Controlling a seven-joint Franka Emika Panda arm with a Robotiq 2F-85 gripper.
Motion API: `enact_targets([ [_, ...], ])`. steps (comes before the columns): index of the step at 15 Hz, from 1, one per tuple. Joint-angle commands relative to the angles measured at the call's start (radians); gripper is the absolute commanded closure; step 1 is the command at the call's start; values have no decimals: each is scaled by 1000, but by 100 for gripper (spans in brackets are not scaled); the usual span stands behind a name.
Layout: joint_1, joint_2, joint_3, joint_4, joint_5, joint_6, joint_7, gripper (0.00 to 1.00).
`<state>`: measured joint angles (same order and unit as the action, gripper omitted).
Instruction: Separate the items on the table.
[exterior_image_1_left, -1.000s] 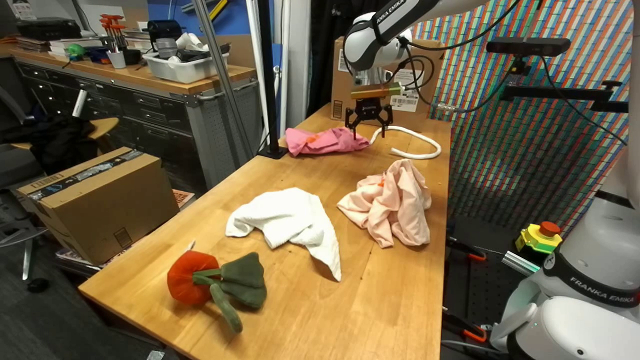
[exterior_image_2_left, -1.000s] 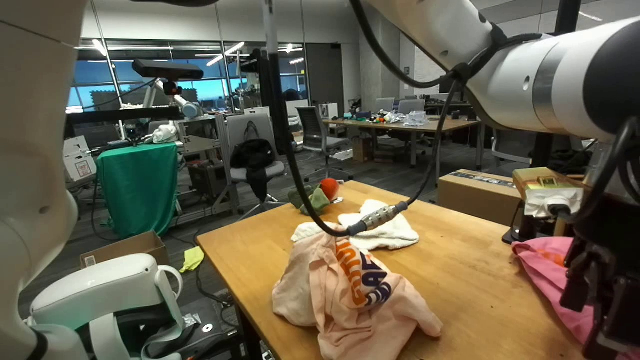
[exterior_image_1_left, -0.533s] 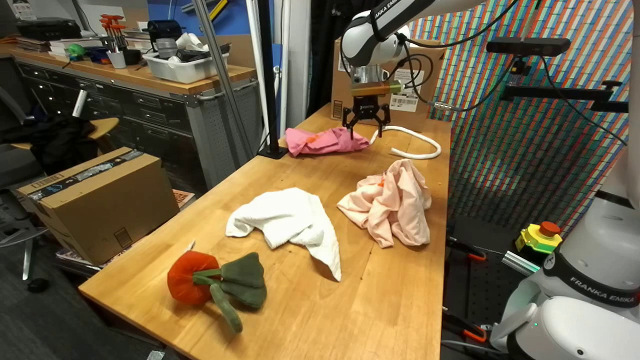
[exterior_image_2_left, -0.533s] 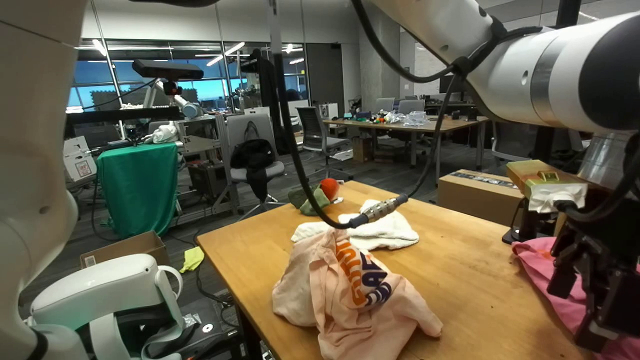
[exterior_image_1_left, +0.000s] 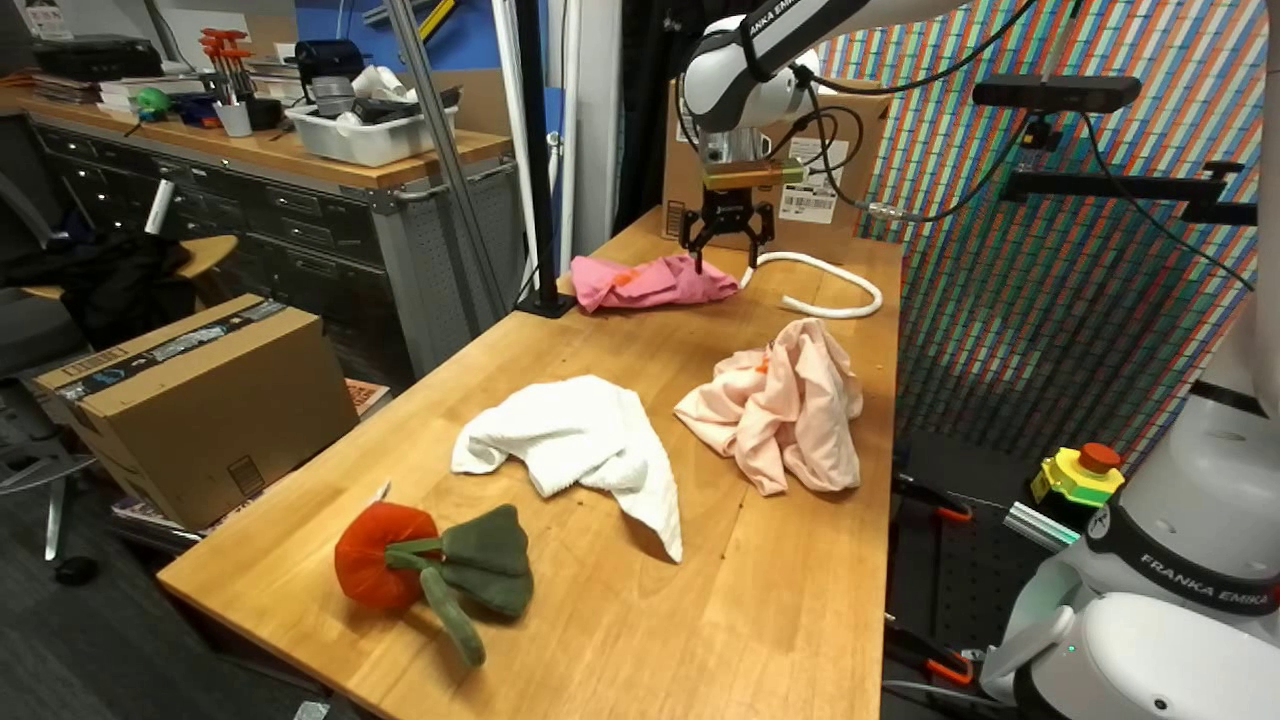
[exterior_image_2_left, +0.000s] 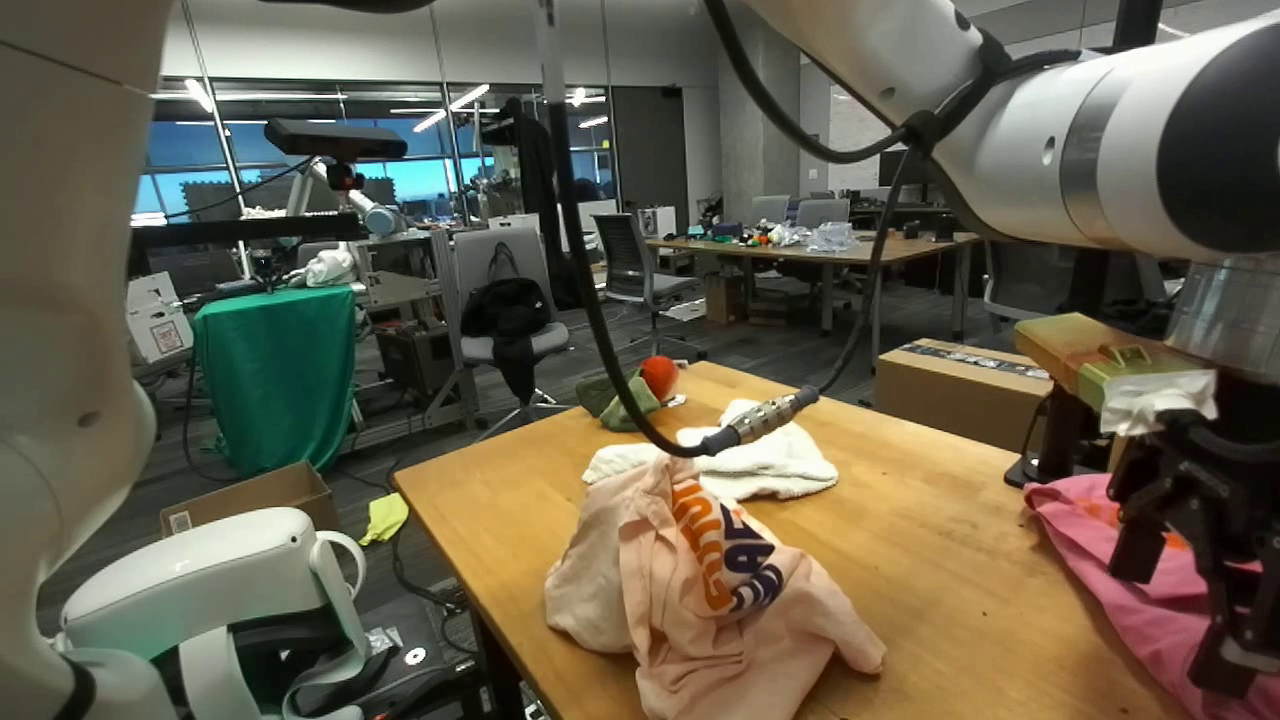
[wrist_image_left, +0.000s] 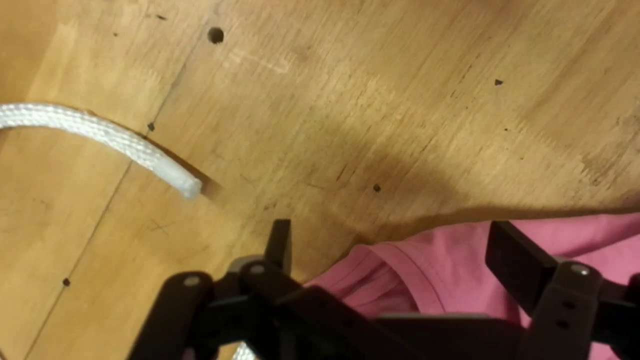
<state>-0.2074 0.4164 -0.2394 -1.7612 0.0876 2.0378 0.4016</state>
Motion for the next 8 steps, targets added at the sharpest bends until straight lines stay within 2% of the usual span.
enact_targets([
  [1, 13, 124, 52, 47, 44, 200, -68, 0],
  [3, 28, 165, 74, 51, 44, 328, -85, 0],
  [5, 55, 273, 102, 136, 33, 407, -73, 0],
  [8, 112, 424, 101, 303, -3, 435, -46, 0],
])
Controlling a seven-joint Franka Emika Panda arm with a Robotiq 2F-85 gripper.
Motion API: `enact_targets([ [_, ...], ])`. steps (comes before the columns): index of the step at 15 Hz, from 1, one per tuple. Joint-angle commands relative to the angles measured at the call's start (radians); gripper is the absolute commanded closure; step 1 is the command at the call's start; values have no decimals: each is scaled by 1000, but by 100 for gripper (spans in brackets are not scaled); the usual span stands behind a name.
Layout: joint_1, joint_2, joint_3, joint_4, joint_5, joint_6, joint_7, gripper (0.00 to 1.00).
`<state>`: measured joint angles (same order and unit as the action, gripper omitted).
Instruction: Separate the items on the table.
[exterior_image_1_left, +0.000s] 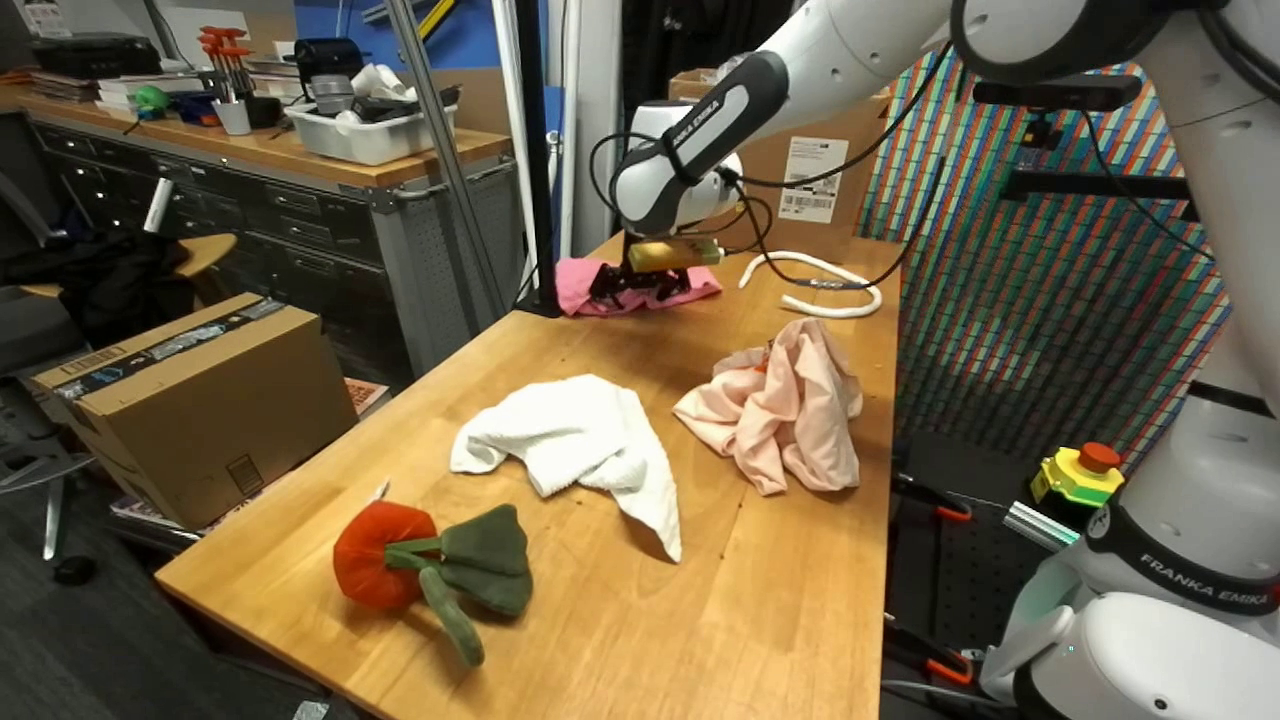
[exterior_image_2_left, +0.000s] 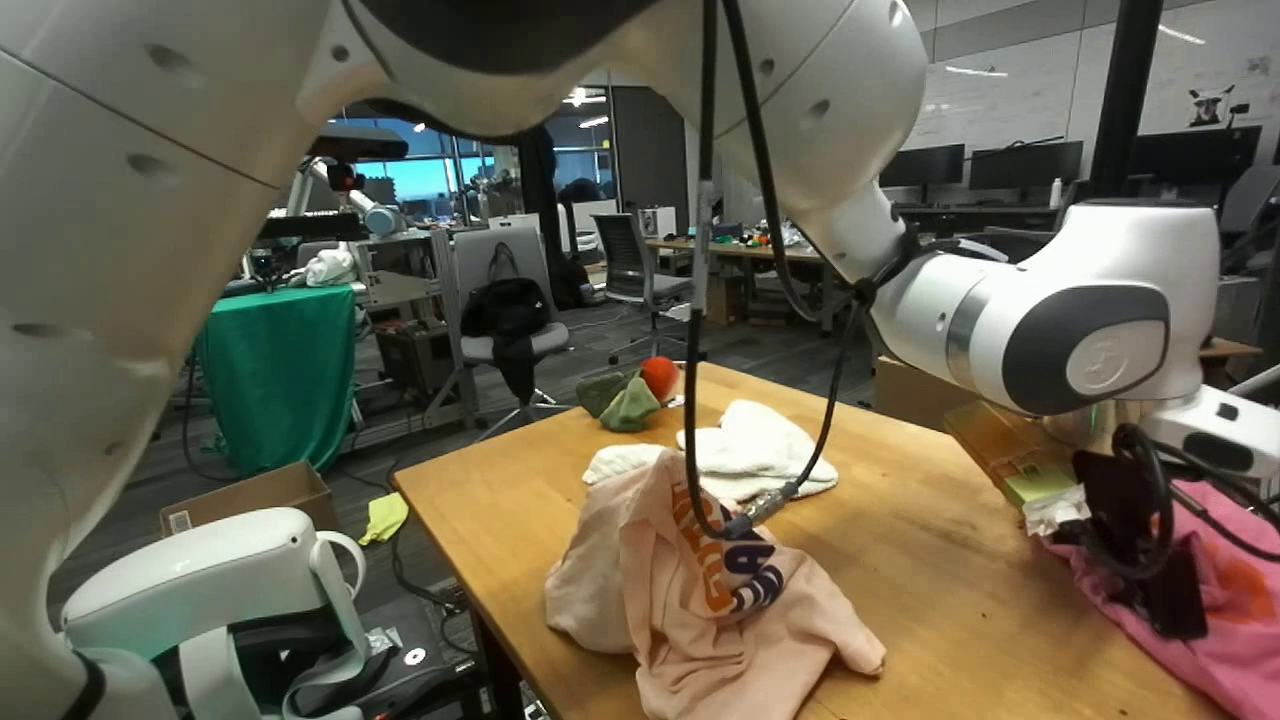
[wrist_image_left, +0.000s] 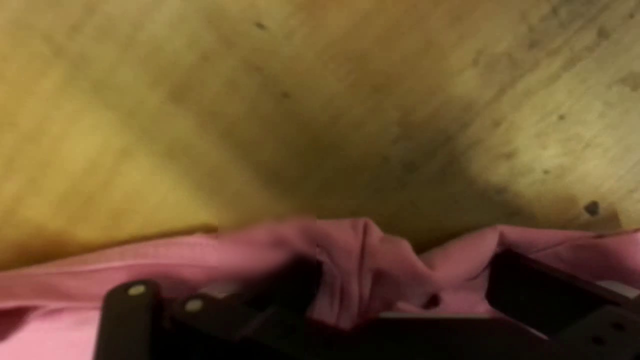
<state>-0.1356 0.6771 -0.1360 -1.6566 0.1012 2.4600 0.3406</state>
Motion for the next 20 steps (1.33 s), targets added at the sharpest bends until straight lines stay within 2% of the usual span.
enact_targets([
  [1, 56, 189, -12, 246, -34, 4, 21, 0],
  [2, 64, 218, -17, 295, -42, -6, 24, 25],
  [3, 74, 238, -29, 341, -58, -31, 31, 27],
  [4, 79, 262, -37, 381, -72, -38, 31, 33],
  [6, 115, 212, -47, 371, -106, -113, 49, 50],
  [12, 202, 0, -99, 141, -194, -145, 136, 95],
  [13, 206, -36, -93, 107, -189, -164, 145, 97],
  [14, 221, -77, -101, 70, -197, -204, 170, 97],
  [15, 221, -125, -88, 31, -189, -255, 163, 60],
  [17, 227, -216, -75, -35, -186, -367, 172, 54],
  [20, 217, -353, -47, -106, -185, -529, 163, 31],
])
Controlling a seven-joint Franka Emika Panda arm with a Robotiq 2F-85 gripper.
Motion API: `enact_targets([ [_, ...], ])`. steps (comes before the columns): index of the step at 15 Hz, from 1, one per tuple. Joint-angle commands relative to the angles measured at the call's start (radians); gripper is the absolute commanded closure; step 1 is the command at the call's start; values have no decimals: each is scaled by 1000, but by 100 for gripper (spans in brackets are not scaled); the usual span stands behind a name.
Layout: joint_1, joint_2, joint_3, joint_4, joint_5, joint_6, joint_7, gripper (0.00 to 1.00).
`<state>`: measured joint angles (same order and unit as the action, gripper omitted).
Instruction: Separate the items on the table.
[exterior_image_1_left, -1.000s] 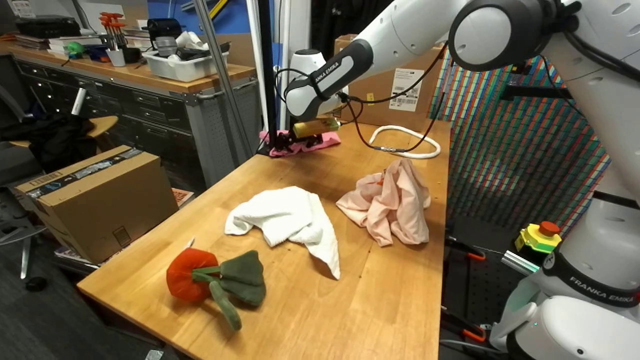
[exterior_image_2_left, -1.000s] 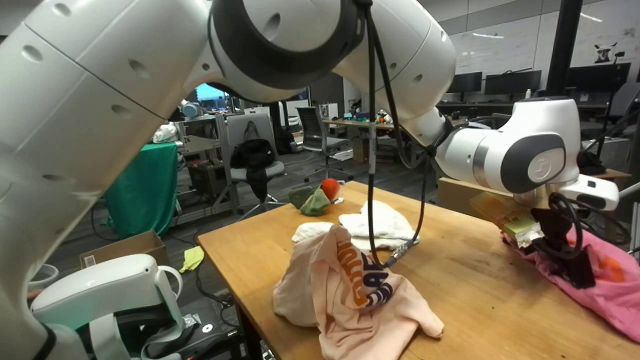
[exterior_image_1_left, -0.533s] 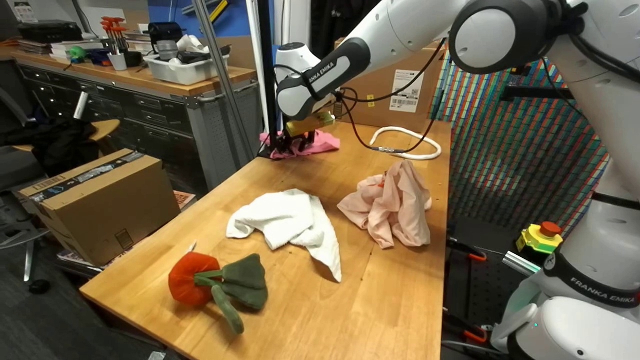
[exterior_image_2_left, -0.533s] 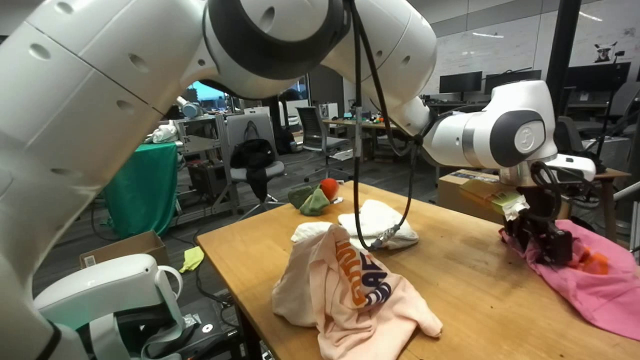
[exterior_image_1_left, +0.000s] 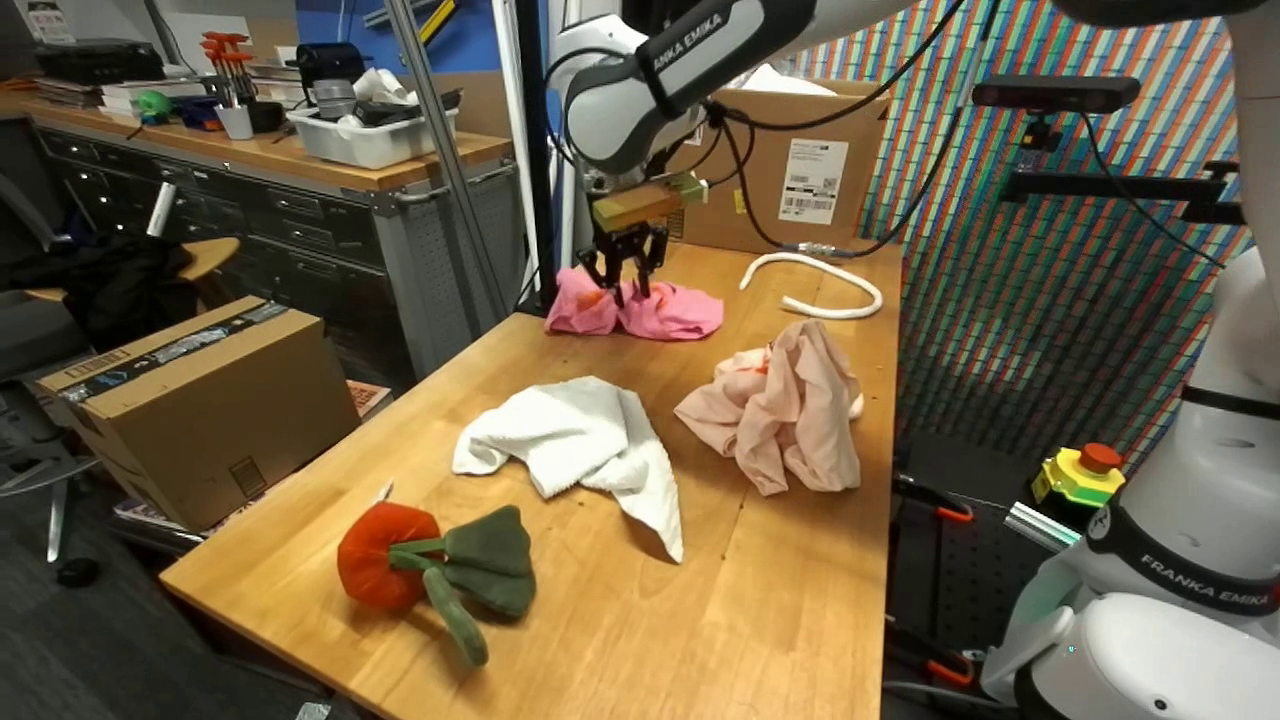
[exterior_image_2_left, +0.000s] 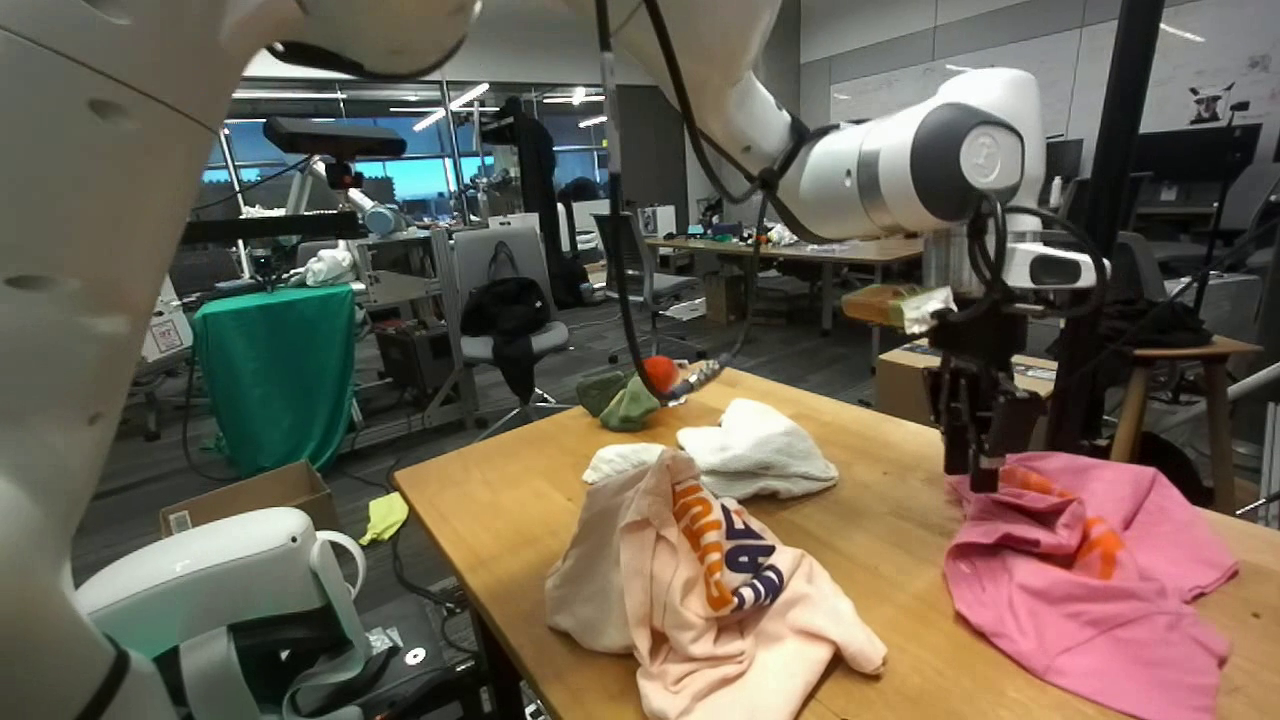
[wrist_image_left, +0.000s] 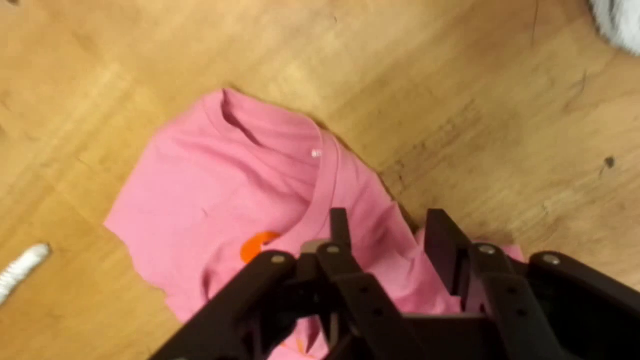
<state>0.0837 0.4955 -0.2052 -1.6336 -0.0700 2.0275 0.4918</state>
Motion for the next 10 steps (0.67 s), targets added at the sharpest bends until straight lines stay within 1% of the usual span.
enact_targets([
  [1, -6, -208, 26, -143, -22, -137, 17, 23],
  [4, -20, -304, 42, -170, -43, -232, 8, 2],
  [5, -26, -336, 50, -176, -42, -260, -9, 0],
  [8, -38, -449, 85, -196, -40, -336, -91, 0],
  [10, -43, -537, 111, -225, -30, -365, -172, 0],
])
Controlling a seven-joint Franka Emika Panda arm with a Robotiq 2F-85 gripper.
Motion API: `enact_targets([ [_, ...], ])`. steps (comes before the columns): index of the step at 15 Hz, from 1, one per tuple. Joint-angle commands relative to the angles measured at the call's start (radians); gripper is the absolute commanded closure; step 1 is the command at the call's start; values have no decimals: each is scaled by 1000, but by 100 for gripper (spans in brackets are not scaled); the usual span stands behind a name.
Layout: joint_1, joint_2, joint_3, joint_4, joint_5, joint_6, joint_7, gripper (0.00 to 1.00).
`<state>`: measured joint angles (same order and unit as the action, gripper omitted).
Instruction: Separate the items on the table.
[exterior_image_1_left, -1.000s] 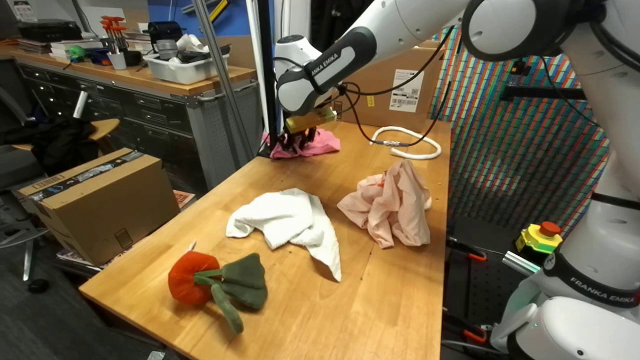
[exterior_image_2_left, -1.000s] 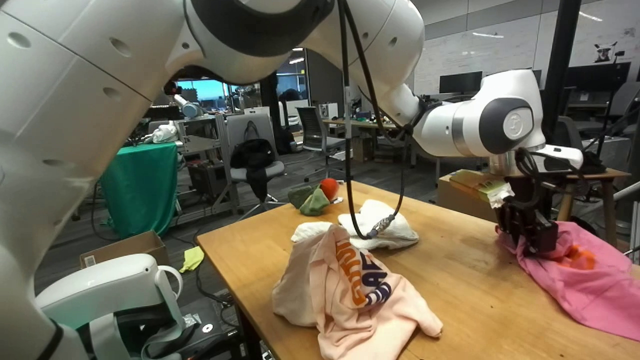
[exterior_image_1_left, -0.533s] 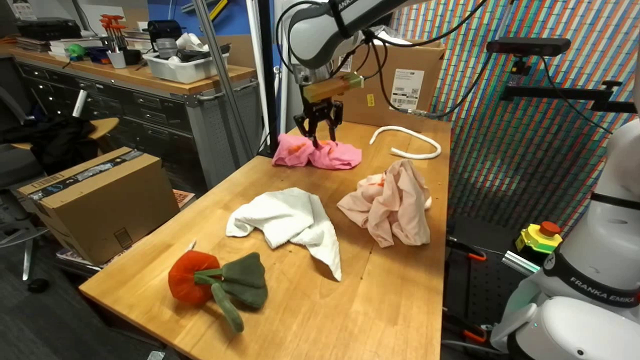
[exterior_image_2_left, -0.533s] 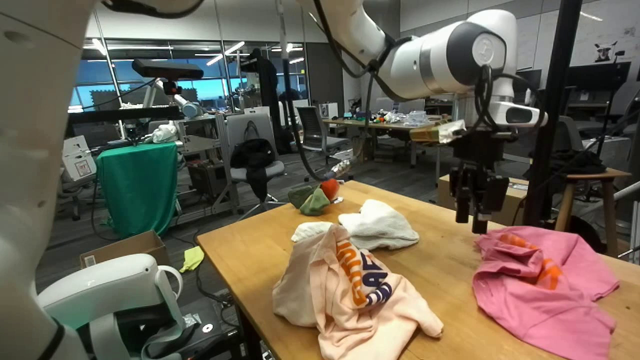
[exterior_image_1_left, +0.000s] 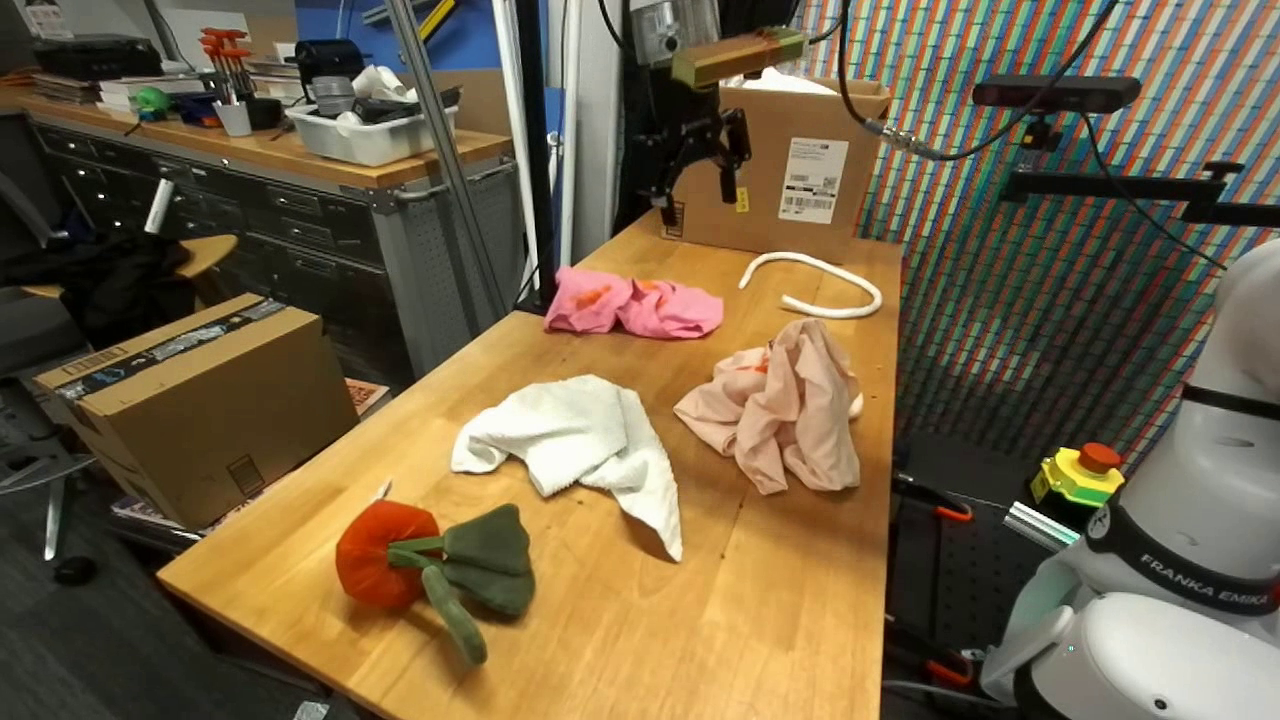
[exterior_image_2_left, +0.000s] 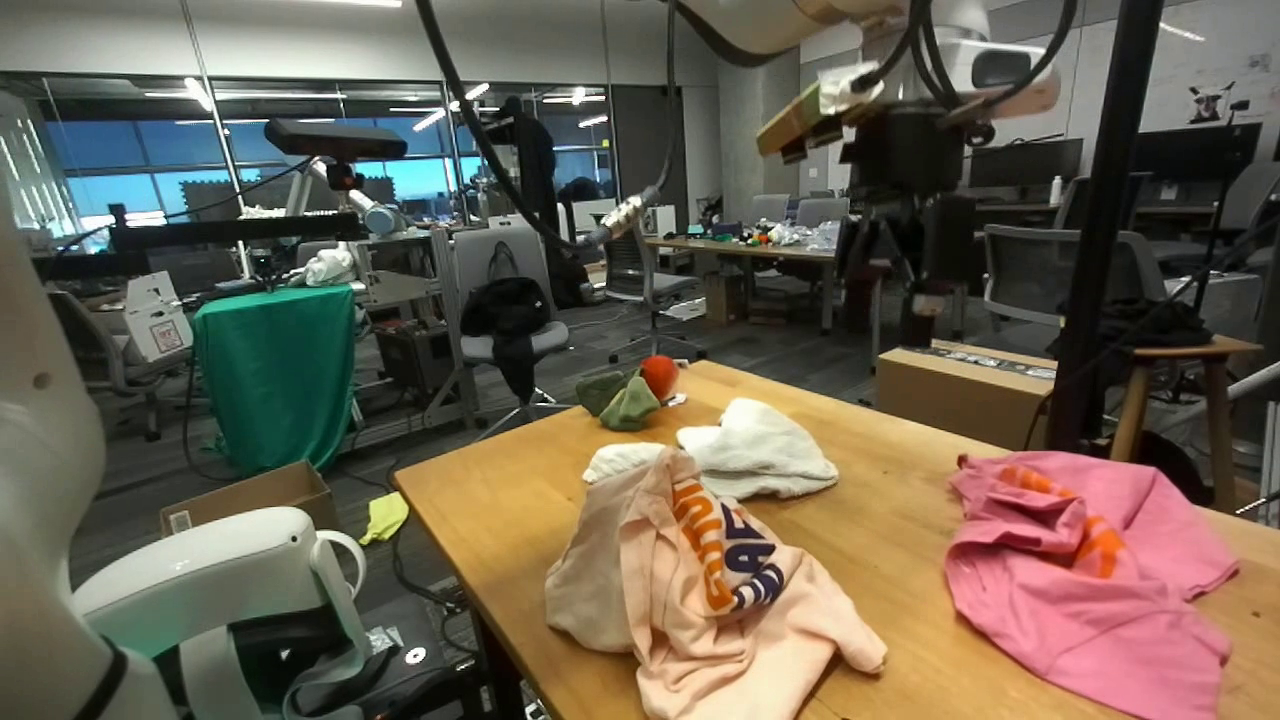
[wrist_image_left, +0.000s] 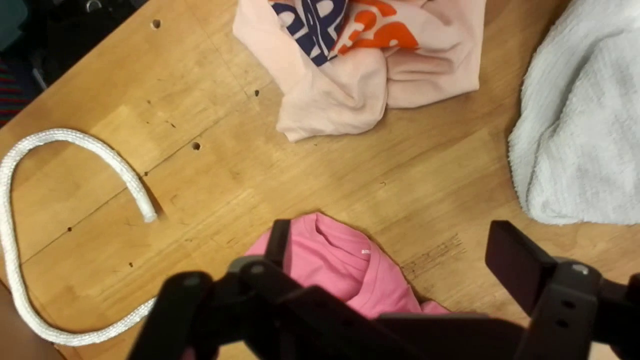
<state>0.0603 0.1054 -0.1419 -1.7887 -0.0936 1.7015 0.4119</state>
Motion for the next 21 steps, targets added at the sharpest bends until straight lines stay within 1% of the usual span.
enact_targets([
  [1, -20, -190, 60, -90, 2, -47, -131, 0],
  [4, -20, -333, 90, -163, 39, -80, -266, 0],
  [8, -10, -515, 103, -270, 102, -137, -427, 0],
  [9, -9, -559, 104, -300, 110, -140, -456, 0],
  [11, -7, -650, 113, -377, 81, -102, -505, 0],
  [14, -7, -794, 116, -512, 77, 23, -531, 0],
  [16, -7, -880, 106, -604, 96, 115, -531, 0],
  [17, -2, -922, 95, -651, 125, 136, -527, 0],
  [18, -11, -805, 113, -536, 95, 57, -510, 0],
  [21, -11, -893, 106, -625, 109, 97, -513, 0],
])
